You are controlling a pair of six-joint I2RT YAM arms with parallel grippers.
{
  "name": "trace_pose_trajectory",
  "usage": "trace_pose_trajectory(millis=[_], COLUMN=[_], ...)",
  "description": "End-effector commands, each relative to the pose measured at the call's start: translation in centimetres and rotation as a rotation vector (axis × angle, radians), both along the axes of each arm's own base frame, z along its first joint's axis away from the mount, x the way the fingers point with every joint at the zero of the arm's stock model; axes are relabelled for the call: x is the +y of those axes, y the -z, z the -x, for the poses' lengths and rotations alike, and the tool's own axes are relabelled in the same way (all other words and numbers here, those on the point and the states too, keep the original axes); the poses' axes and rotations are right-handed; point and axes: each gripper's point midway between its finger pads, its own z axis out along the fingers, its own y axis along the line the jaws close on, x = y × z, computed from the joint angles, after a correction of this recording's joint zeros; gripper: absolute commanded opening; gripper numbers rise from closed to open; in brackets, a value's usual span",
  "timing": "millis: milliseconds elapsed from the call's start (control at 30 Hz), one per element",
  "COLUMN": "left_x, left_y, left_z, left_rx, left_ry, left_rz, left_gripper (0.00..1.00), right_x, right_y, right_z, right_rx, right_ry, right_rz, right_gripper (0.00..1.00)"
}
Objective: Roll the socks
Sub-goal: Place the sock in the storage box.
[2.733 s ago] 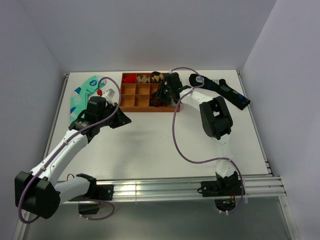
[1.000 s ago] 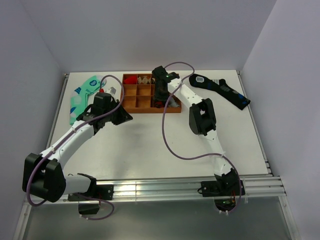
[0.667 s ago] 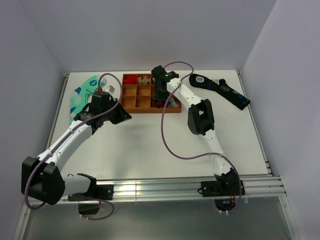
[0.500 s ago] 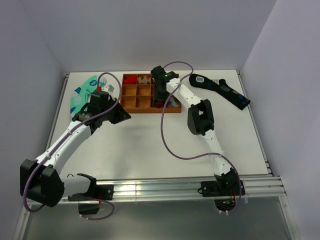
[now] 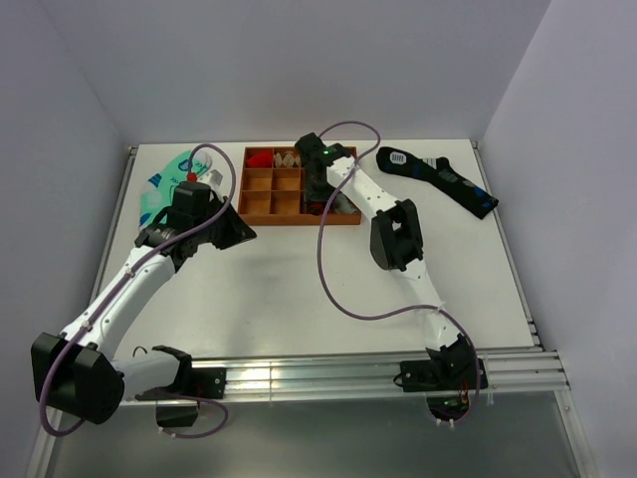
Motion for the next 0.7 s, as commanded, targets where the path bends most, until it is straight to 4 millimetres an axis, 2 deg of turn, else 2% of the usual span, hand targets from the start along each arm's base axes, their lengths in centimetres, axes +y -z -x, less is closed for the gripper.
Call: trace_pose_trajectory(millis=[0,200,400,533,667], left_x=[0.5,0.6,0.6,0.5,0.5], left_y=[-1.8,-1.8,-1.5,-1.2,-0.7], left_z=[0.1,0.6,0.8,0.8,0.8], left_rx=[-0.059,-0.061,-0.058,-0.052,-0.045], left_ry=[-0.002,-0.005,-0.001,0.003,0.002], left_rz=[-0.002,0.006,0.008,0.011,0.010], left_gripper=[0.09,0.09,0.09,0.09,0.09], right_x=[-6.8,-6.6,-7.4,-6.7,-6.6], right_y=[5.5,6.3,9.2,8.6,8.8], right_z=[7.6,8.8,11.4,11.2,11.2], right_rx=[0.340,0.401,0.493,0.455,0.466], right_ry=[-0.053,-0.092,-0.115,-0.115,-0.117], right_rz=[0.322,0.319,0.379,0.326,0.323], right_gripper=[0.00,0.00,0.00,0.00,0.00])
